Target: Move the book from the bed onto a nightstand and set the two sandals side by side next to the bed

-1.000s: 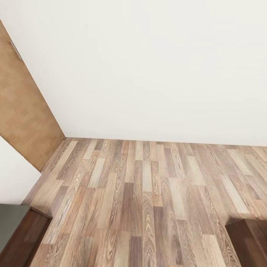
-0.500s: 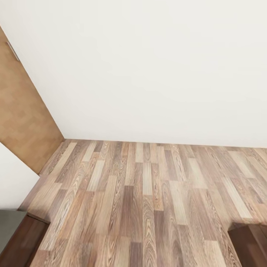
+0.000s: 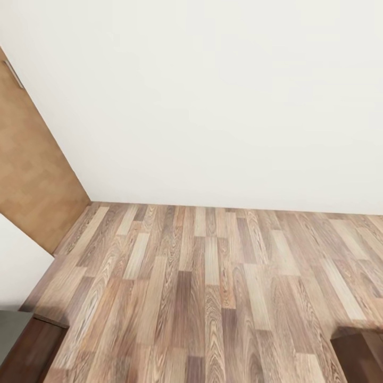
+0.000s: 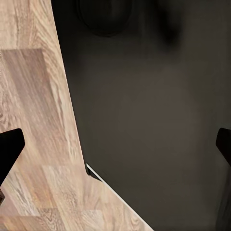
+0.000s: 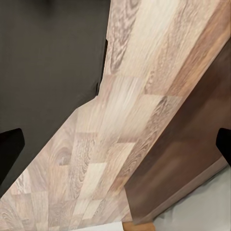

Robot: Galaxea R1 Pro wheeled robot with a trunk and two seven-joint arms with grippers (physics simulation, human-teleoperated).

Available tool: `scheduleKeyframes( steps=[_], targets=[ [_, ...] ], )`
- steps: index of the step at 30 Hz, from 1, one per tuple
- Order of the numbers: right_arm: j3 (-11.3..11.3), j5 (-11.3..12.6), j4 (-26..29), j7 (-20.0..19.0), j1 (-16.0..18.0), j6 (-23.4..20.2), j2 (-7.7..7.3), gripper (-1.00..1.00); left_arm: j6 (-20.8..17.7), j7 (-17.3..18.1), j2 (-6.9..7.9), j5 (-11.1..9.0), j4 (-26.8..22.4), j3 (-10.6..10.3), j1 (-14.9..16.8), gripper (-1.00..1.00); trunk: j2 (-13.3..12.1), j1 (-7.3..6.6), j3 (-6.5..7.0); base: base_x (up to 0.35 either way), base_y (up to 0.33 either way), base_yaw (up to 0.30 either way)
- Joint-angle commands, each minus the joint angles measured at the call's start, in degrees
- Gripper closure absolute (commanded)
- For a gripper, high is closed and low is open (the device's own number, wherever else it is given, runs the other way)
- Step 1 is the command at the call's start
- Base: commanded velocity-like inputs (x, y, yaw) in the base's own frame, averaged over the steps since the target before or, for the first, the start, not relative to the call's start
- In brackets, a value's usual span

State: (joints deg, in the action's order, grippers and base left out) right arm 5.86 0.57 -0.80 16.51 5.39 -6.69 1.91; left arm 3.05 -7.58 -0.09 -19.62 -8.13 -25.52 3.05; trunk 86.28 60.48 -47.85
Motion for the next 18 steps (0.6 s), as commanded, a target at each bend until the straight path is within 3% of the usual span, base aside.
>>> scheduleKeyframes(
  steps=[1,18],
  targets=[
    [0.5,0.0,-0.1,0.2,0.1,-0.3,0.02,-1.00,0.2,-0.2,0.00,-0.5,0.0,-0.5,0.0,-1.00,0.0,0.01,-0.03,0.107,0.000,0.000],
    [0.5,0.0,-0.1,0.2,0.1,-0.3,0.02,-1.00,0.2,-0.2,0.00,-0.5,0.0,-0.5,0.0,-1.00,0.0,0.01,-0.03,0.107,0.000,0.000]
  ],
)
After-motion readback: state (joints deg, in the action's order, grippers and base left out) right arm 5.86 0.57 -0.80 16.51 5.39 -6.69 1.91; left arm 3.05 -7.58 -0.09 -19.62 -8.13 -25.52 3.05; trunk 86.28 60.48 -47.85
